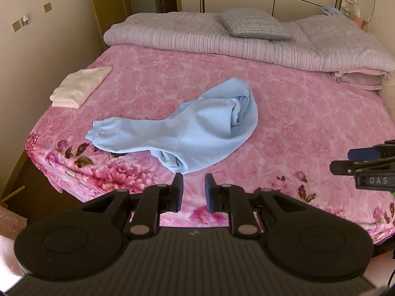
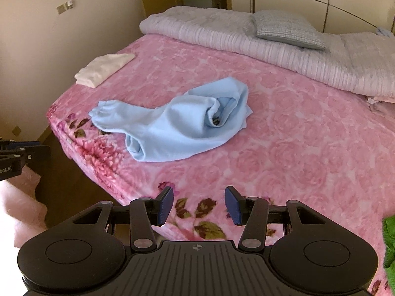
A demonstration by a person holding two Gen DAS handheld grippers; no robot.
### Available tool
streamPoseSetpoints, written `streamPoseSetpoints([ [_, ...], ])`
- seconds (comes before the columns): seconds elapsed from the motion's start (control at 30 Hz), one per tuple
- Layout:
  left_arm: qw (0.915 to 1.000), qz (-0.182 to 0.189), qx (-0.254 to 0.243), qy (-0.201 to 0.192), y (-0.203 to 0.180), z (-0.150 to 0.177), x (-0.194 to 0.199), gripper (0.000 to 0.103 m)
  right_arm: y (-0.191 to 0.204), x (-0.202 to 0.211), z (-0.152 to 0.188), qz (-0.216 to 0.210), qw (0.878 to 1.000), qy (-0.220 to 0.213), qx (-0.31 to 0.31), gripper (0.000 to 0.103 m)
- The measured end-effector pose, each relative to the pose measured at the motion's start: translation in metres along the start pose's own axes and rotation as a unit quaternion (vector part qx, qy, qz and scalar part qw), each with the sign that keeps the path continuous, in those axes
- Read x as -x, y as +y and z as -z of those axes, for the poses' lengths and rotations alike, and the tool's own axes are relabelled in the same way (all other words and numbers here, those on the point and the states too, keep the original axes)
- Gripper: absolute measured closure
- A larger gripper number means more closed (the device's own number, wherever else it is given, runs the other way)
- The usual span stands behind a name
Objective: Fold clothes
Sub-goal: 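Open both grippers and release the sweatshirt onto the bedspread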
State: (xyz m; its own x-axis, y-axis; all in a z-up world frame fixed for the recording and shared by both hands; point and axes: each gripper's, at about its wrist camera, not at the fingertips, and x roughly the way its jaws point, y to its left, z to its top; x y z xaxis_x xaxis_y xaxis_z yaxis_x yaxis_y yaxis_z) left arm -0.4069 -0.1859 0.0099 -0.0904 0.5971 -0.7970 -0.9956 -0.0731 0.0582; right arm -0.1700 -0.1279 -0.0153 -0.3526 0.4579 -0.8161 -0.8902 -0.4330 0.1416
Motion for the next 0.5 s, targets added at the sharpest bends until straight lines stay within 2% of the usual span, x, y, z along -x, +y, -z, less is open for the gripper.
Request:
streamPoseSetpoints([
  [0.27, 0.9996, 0.024, -0.014, 0.009, 0.026, -0.034, -0.054, 0.086, 0.005, -0.035, -0.039, 0.025, 0.999, 0.001, -0.035, 0.053],
  [0.5, 0.9961, 0.065, -0.050, 0.033, 0.080, -0.093, -0.130, 0.086, 0.016, -0.098, -0.097, 0.057, 0.995, 0.014, -0.084, 0.053],
])
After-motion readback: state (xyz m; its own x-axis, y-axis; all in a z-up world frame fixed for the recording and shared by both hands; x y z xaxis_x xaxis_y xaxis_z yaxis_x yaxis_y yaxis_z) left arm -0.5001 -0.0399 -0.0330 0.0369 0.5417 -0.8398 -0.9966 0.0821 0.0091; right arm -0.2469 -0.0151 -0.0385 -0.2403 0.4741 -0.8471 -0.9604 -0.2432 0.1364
